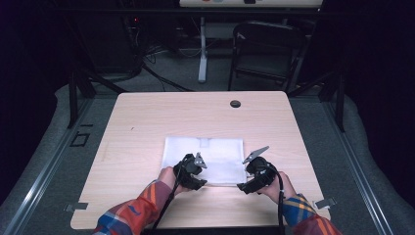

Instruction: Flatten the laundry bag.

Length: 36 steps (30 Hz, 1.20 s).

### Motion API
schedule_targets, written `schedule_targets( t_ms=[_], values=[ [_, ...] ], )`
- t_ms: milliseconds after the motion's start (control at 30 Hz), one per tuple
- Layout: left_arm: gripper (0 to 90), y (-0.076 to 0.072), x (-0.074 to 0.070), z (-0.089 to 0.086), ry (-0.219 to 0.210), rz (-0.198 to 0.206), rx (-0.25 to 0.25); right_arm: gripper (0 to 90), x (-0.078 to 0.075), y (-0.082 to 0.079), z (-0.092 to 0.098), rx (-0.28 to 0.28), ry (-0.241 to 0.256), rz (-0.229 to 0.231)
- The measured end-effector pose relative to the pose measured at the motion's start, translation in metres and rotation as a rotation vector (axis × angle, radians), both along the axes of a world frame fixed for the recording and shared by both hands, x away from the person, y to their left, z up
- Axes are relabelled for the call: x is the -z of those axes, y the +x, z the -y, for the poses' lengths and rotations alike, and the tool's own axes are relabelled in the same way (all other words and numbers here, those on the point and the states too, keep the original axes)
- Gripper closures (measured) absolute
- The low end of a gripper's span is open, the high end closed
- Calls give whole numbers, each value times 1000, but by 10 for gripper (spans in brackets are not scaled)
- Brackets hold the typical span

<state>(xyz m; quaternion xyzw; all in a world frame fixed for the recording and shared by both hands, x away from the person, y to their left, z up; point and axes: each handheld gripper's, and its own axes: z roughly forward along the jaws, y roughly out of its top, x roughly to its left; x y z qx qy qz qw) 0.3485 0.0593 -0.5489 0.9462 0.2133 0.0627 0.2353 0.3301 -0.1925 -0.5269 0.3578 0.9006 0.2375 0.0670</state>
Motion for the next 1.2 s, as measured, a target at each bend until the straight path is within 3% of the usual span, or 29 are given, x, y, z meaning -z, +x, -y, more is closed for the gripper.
schedule_targets(
  t_ms=[167,433,733,967,1067,1200],
  values=[
    [632,-4,7,4,29,20,27,240,0,0,0,-6,-4,-1],
    [805,-3,6,-2,-17,10,36,326,0,-1,-1,-14,1,-7],
    [816,-3,2,-4,-23,15,42,347,2,-2,-3,-18,8,-10],
    [863,-5,-2,-4,-35,46,36,367,1,-3,-3,-23,7,-5],
    [867,-6,-6,-4,-54,78,20,462,-1,-3,-4,-36,10,8],
    [868,-7,-10,-5,-58,103,20,664,-3,-7,-9,-47,24,44]
  ],
)
